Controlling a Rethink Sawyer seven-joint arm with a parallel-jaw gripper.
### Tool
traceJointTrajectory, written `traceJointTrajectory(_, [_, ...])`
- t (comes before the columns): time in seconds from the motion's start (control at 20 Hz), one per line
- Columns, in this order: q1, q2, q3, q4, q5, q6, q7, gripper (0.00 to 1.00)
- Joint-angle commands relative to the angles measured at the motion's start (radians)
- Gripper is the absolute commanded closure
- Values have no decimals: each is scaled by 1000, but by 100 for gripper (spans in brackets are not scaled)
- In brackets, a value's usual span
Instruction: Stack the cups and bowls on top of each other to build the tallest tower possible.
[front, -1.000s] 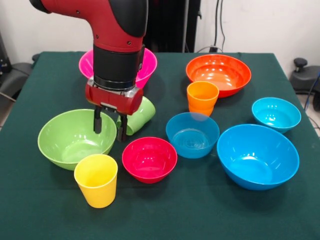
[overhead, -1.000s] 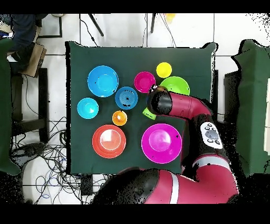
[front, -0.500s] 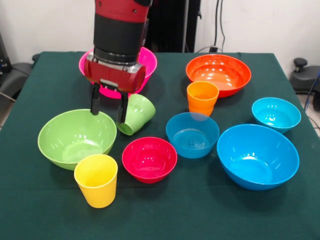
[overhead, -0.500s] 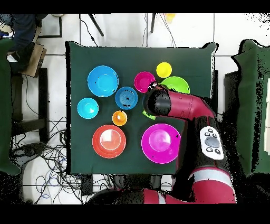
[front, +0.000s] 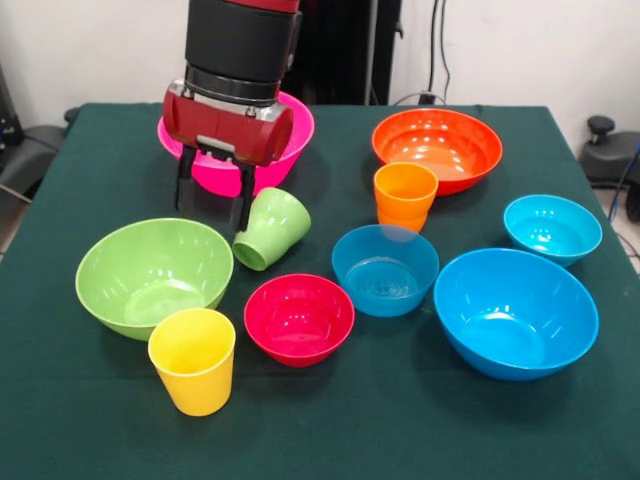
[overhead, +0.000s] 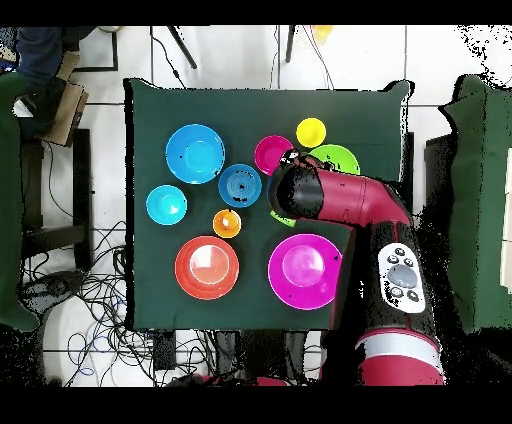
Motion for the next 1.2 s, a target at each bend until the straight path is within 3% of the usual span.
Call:
traceJointTrajectory(0.05, [21, 27, 41, 52, -39, 82, 17, 0])
traceJointTrajectory(0.3, [-7, 76, 70, 47, -51, 12, 9, 0])
traceJointTrajectory(0.6, [-82, 162, 168, 10, -114, -54, -105, 0])
traceJointTrajectory(0.95, [-136, 204, 234, 8, -144, -100, -93, 0])
traceJointTrajectory(1.2, [-127, 195, 226, 5, -162, -90, -64, 0])
